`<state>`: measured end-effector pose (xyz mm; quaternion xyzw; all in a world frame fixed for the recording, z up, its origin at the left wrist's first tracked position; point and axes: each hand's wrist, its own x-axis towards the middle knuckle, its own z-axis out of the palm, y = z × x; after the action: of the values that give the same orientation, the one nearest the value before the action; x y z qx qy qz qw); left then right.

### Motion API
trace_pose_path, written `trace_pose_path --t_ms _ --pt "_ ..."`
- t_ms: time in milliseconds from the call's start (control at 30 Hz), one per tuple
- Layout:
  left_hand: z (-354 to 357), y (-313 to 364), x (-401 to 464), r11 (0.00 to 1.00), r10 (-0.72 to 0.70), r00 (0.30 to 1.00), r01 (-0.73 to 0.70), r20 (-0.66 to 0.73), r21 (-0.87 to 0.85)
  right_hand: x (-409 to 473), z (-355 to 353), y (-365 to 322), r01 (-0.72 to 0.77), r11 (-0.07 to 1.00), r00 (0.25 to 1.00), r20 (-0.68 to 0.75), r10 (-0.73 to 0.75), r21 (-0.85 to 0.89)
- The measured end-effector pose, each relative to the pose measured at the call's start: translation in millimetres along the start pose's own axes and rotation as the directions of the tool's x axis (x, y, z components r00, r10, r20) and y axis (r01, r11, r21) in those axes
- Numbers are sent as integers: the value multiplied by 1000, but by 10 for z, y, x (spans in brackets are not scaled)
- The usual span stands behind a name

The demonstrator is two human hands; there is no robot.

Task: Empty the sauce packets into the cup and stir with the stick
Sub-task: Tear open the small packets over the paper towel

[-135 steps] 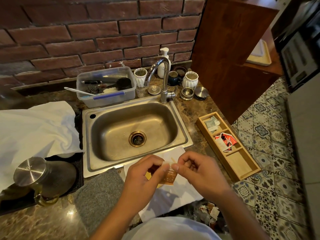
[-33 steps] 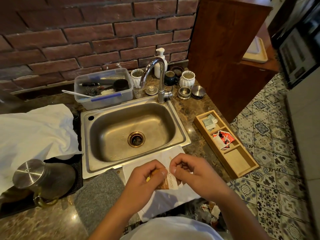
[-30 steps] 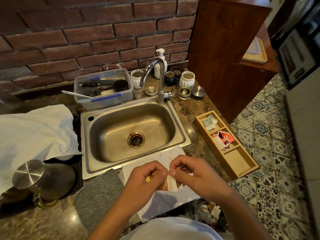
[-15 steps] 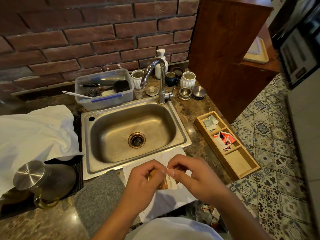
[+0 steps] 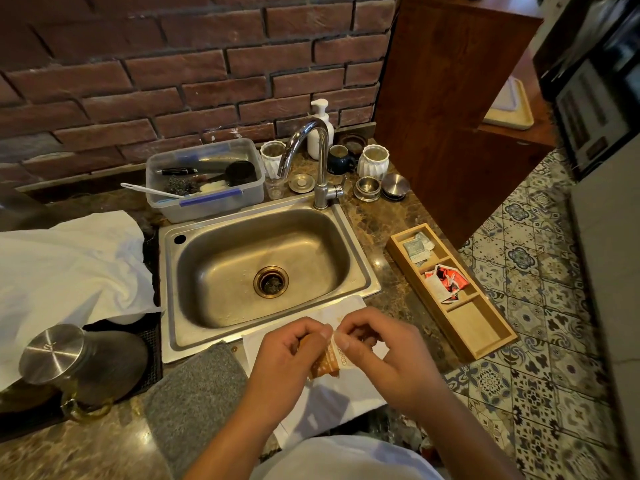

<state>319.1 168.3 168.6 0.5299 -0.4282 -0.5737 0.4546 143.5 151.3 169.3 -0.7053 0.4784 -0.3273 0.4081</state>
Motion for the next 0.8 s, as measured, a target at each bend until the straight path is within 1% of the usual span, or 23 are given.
trace_pose_path --t_ms 67,133,200,300,433,567,600,667,800 --pt "-31 -3 10 999 -24 999 25 23 -39 18 -51 -2 -89 992 993 90 81 94" --pt "-63 -12 13 997 -55 997 58 61 -50 22 -88 -4 -155 974 973 196 122 167" --pt "-91 -20 17 995 -82 992 86 96 -42 21 -112 -3 -175 965 959 256 122 194" --pt "-116 -23 25 994 -98 984 104 148 -35 24 -135 -12 -162 970 951 293 104 180" --pt "-128 -6 24 995 -94 974 99 208 -16 35 -146 -7 -118 977 967 245 73 176" --pt "-134 -27 46 995 -100 976 100 193 6 17 -118 19 -89 987 977 206 60 131" --pt "-136 -38 54 995 -103 977 102 189 15 8 -103 27 -65 993 981 190 44 103" --pt "-140 -54 68 995 -102 978 98 181 35 -1 -60 43 17 1000 988 151 -16 -11" --pt "-101 -46 76 995 -99 983 100 154 3 2 23 50 165 969 986 42 -160 -186"
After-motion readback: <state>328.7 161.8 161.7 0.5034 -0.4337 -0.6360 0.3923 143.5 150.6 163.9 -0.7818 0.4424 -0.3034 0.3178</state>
